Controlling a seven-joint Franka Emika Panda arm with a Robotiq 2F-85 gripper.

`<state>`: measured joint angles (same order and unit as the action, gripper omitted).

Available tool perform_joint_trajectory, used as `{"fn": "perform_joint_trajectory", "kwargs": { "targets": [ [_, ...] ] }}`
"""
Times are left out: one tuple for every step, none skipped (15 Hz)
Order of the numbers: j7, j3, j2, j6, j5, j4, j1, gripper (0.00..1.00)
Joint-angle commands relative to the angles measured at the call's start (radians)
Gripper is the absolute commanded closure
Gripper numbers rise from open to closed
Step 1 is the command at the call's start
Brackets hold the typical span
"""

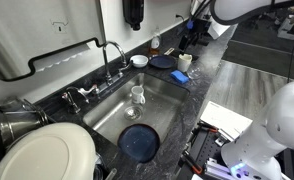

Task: Pour out the water in the mug

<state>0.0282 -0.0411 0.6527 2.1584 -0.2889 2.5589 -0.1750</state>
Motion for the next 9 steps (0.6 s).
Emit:
{"fn": "perform_joint_trajectory", "kwargs": {
  "targets": [
    [-0.102, -0.107, -0.145, 0.051, 0.101, -0.033, 0.046, 0.0],
    [-0.148, -0.144, -0.187, 0.065, 0.152, -0.041, 0.062, 0.0],
    [-0.193, -0.17, -0.235, 0.071, 0.194, -0.048, 0.075, 0.0],
    [-0.227, -0.188, -0.284, 0.077, 0.228, -0.055, 0.081, 0.0],
    [-0.246, -0.195, -0.337, 0.082, 0.245, -0.06, 0.081, 0.0],
    [-0.266, -0.202, -0.394, 0.091, 0.257, -0.069, 0.081, 0.0],
    [-0.272, -0.199, -0.443, 0.107, 0.258, -0.072, 0.077, 0.0],
    [-0.267, -0.187, -0.489, 0.125, 0.241, -0.074, 0.071, 0.0],
    [-0.253, -0.172, -0.534, 0.14, 0.217, -0.078, 0.065, 0.0]
  ]
}}
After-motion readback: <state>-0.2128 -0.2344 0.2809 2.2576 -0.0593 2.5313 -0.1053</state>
